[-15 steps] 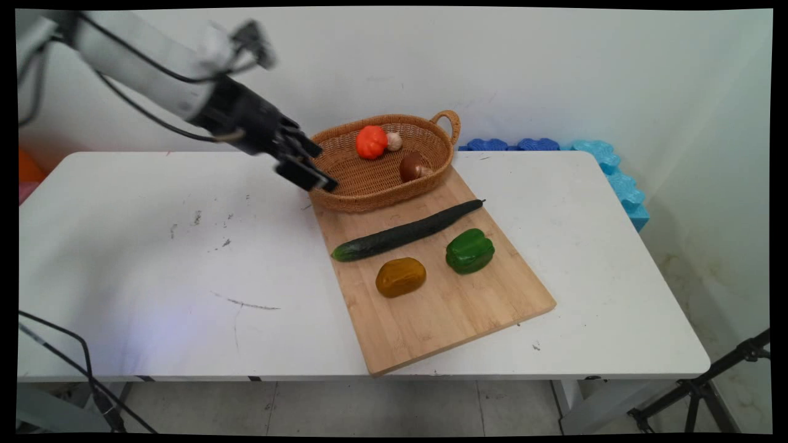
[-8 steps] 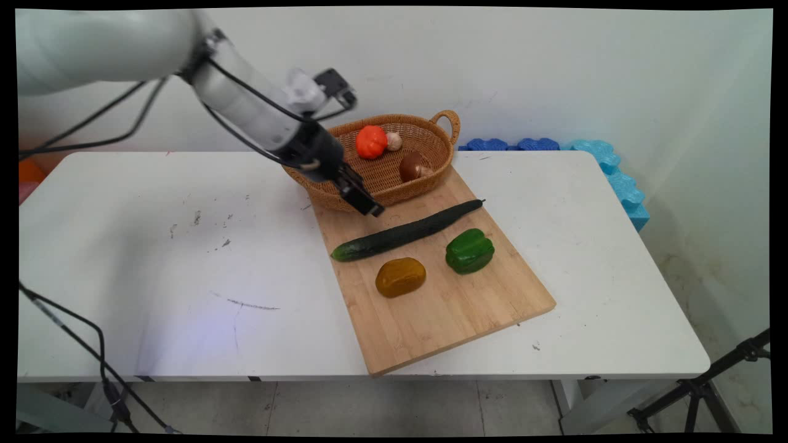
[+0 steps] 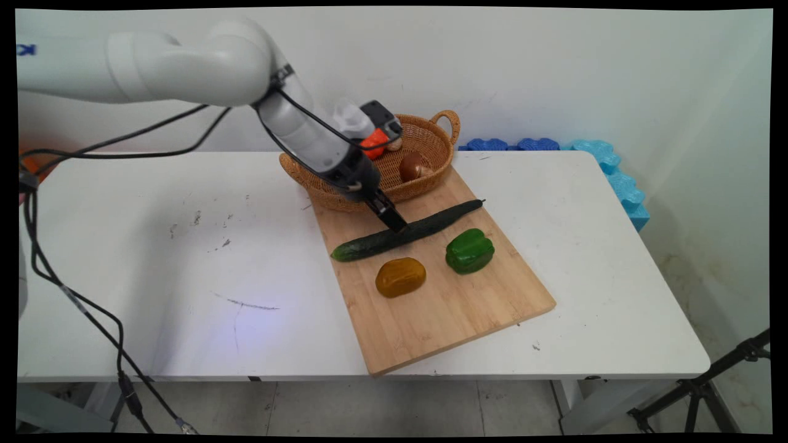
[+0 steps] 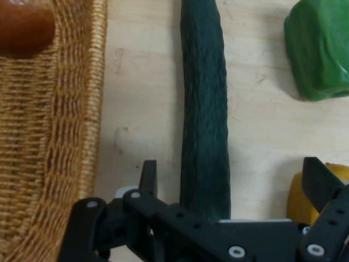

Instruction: Pick up the cucumber from the cutting board

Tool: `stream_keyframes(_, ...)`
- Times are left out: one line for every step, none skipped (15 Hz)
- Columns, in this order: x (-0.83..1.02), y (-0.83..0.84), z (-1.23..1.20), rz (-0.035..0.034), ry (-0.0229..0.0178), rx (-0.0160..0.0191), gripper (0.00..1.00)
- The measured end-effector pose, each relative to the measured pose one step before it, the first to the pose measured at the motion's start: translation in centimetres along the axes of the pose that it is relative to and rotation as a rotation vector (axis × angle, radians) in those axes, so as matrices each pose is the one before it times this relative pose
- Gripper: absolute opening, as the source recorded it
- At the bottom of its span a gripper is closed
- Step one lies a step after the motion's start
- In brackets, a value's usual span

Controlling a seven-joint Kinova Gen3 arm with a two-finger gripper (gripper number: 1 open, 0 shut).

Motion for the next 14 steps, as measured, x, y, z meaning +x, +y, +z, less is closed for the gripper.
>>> stream_keyframes(0.237, 0.062, 0.807, -0.00131, -0.00734, 0.00042, 1.00)
stream_keyframes(0.177, 0.039, 0.629, -0.00111, -0.00593, 0.00011, 1.00)
stream_keyframes(0.113, 0.010, 0.384, -0.00051, -0.00352, 0.00050, 1.00)
stream_keyframes(0.184, 0.015, 0.645, -0.00055, -0.00603, 0.00090, 1.00)
stream_keyframes(0.154, 0.002, 0.505, -0.00029, -0.00458, 0.00113, 1.00)
stream_keyframes(0.155, -0.012, 0.529, -0.00045, -0.00464, 0.00148, 1.00)
stream_keyframes(0.123, -0.014, 0.469, -0.00074, -0.00409, 0.00071, 1.00)
stream_keyframes(0.137, 0.004, 0.433, -0.00052, -0.00345, -0.00012, 1.00)
stream_keyframes(0.106, 0.001, 0.335, -0.00019, -0.00251, 0.00005, 1.00)
stream_keyframes(0.092, -0.005, 0.304, -0.00003, -0.00228, 0.00001, 1.00)
stream_keyframes(0.092, -0.013, 0.336, -0.00021, -0.00358, 0.00031, 0.00)
stream_keyframes(0.063, -0.005, 0.212, 0.00121, -0.00169, -0.00050, 0.00)
stream_keyframes(0.057, -0.006, 0.203, 0.00242, -0.00134, -0.00106, 0.00)
stream_keyframes(0.024, 0.022, 0.123, 0.00427, -0.00157, -0.00148, 0.00)
